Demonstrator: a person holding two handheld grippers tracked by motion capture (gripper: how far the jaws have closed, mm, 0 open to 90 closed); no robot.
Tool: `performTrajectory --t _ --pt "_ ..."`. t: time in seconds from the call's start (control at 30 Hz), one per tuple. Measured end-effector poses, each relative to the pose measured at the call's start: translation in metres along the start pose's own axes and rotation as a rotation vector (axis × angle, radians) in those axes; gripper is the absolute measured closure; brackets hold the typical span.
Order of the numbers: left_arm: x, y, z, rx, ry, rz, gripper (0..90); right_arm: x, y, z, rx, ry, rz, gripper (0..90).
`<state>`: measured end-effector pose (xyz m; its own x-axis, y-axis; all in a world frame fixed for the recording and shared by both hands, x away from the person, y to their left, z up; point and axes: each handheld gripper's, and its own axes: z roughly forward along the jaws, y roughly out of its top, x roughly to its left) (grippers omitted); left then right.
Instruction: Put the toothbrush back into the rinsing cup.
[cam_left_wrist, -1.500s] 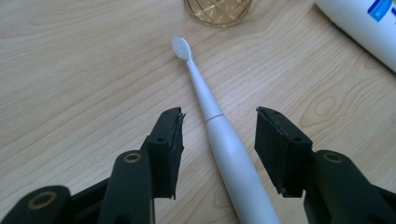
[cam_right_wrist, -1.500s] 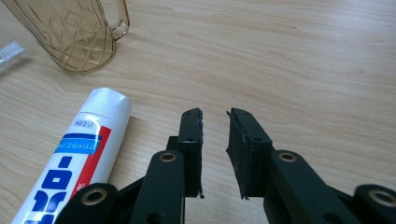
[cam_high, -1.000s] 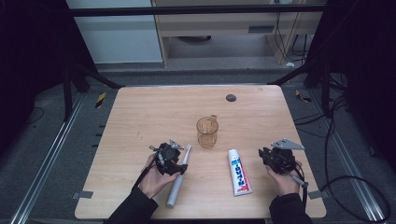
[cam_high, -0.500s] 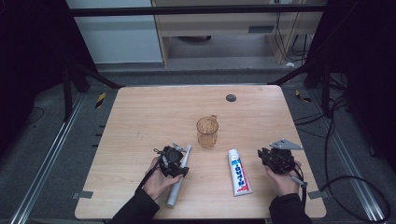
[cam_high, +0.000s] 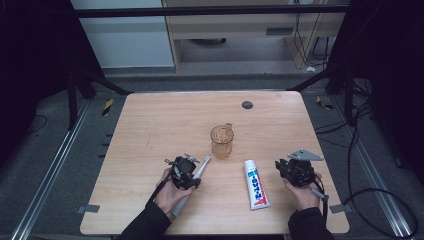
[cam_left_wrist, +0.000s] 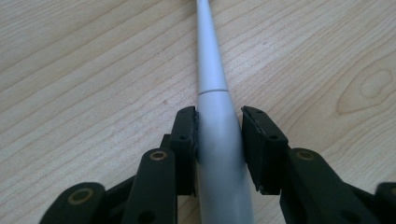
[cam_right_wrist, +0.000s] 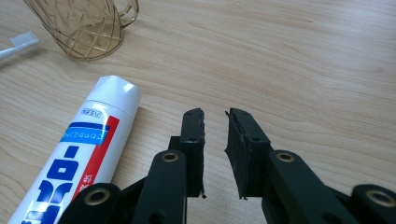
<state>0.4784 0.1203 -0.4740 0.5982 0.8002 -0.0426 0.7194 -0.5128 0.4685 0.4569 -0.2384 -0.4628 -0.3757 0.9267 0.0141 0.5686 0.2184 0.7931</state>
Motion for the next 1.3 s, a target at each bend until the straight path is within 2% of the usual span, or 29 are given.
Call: performTrajectory --t 0.27,0.57,0.63,0.83,1.1,1.3 --pt "-0.001 0.000 0.000 0.002 0.017 0.015 66.7 0.000 0.000 0.000 -0.001 0.000 0.001 75.8" --pt "0.002 -0.001 -0.002 -0.001 0.000 0.017 67.2 -0.001 0.000 0.000 0.004 -0.001 0.001 76.3" --pt "0.002 -0.002 -0.006 -0.015 -0.007 0.021 67.2 -0.001 0.000 0.000 0.004 -0.001 -0.002 76.3" --pt "0.006 -0.001 -0.028 -0.097 -0.010 0.020 67.3 -0.001 -0.001 0.000 0.006 -0.003 0.004 76.5" --pt "0.017 -0.001 -0.059 -0.198 -0.006 0.003 67.4 -0.001 -0.001 0.000 0.005 -0.003 0.007 76.9" --pt "0.021 -0.001 -0.080 -0.303 0.010 -0.001 67.5 -0.001 -0.001 0.000 0.003 -0.002 0.008 77.2"
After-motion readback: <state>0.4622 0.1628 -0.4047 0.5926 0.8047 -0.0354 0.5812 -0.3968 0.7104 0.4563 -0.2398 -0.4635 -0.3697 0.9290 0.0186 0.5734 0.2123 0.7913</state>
